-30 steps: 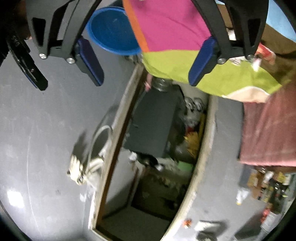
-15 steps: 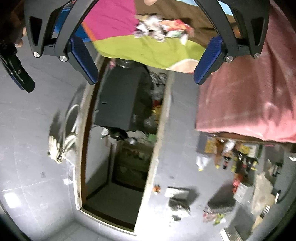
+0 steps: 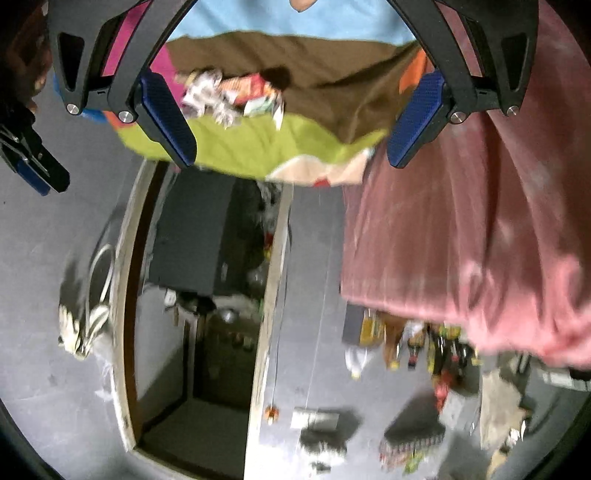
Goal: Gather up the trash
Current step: 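Move both open tools back over the remaining crumpled paper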
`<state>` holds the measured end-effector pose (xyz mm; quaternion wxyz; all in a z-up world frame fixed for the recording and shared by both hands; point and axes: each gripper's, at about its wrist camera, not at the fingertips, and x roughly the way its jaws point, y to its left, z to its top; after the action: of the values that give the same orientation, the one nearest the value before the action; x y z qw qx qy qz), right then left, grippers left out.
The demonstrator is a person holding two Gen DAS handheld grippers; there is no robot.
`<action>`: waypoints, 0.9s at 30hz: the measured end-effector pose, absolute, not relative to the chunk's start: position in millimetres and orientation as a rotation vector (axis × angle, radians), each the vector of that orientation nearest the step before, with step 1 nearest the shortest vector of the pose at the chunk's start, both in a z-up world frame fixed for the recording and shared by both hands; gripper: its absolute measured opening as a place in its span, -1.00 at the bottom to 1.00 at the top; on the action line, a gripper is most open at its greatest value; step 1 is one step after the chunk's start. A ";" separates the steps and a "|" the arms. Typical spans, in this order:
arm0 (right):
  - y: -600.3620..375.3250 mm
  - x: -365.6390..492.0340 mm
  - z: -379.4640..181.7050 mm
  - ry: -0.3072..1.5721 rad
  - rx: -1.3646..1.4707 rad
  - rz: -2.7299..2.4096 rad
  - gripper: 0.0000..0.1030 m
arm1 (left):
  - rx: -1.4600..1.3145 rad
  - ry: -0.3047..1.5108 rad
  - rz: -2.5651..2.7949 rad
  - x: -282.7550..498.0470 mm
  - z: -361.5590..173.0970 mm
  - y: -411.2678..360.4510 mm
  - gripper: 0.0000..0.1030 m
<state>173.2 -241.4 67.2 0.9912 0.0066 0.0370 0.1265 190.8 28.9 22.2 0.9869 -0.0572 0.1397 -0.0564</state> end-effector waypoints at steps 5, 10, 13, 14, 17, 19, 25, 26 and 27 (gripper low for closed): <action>-233.1 196.8 42.2 0.206 -0.008 0.289 0.91 | -0.117 0.390 -0.136 210.6 -4.6 30.5 0.95; -231.5 222.7 25.6 0.325 -0.012 0.304 0.59 | -0.148 0.492 -0.173 228.3 -23.5 28.2 0.91; -228.2 241.6 14.0 0.411 -0.029 0.325 0.42 | -0.174 0.553 -0.203 240.9 -32.0 25.5 0.65; -227.0 245.7 10.6 0.431 -0.033 0.331 0.39 | -0.176 0.568 -0.209 244.4 -32.6 22.9 0.59; -221.9 259.6 -2.2 0.500 -0.051 0.362 0.23 | -0.182 0.632 -0.236 256.3 -41.7 17.5 0.37; -219.1 267.9 -10.3 0.539 -0.059 0.378 0.12 | -0.196 0.659 -0.247 263.5 -43.2 17.3 0.27; -211.0 293.5 -29.8 0.660 -0.079 0.424 -0.09 | -0.226 0.717 -0.251 277.8 -44.7 18.3 -0.25; -210.4 297.6 -32.3 0.683 -0.074 0.438 -0.13 | -0.230 0.726 -0.251 279.5 -45.1 18.5 -0.31; -209.2 301.9 -34.4 0.704 -0.068 0.450 -0.20 | -0.235 0.733 -0.252 280.2 -45.2 18.3 -0.42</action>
<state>301.9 -209.2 -34.4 0.9135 -0.0328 0.3418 0.2183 280.2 18.3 -45.2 0.9191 -0.1144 0.3565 -0.1225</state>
